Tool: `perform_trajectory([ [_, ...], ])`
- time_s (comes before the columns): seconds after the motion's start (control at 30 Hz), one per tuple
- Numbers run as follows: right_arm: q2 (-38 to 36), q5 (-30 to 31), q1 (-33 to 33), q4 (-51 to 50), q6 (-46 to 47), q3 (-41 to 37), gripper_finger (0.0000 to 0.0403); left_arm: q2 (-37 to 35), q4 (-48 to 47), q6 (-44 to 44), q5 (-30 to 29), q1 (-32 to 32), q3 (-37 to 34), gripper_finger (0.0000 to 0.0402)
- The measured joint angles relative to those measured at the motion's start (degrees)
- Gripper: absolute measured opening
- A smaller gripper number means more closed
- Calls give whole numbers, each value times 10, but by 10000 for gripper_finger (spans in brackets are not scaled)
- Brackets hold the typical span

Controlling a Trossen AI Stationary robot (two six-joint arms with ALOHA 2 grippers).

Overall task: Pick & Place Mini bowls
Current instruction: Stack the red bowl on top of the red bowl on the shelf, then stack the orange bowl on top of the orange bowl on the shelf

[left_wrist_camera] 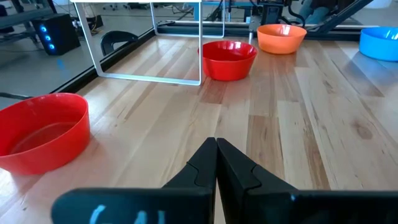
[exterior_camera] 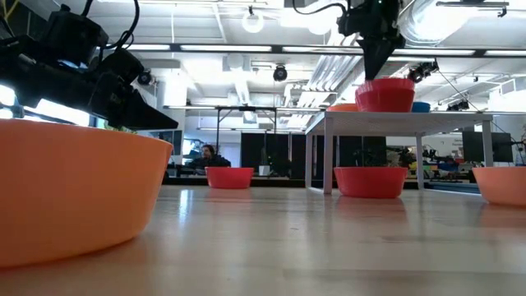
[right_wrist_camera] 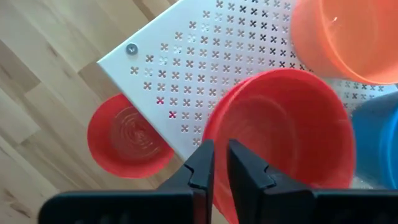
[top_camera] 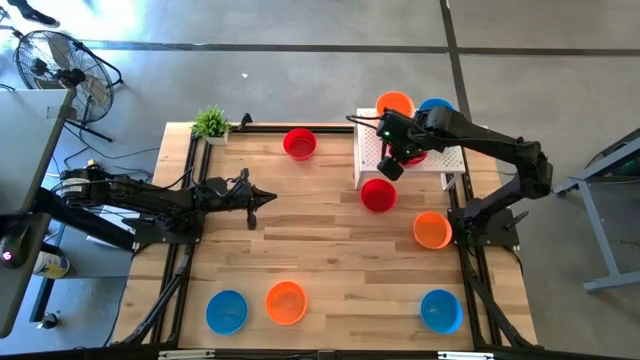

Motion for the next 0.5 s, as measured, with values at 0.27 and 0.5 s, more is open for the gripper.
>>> perform_trajectory([
  [0.27,0,0,0,-3,-6,0,75,0,0,0,0,0,0,1],
  [0.5,-33,5,56,21,-48,0,67,0,0,0,0,0,0,1],
])
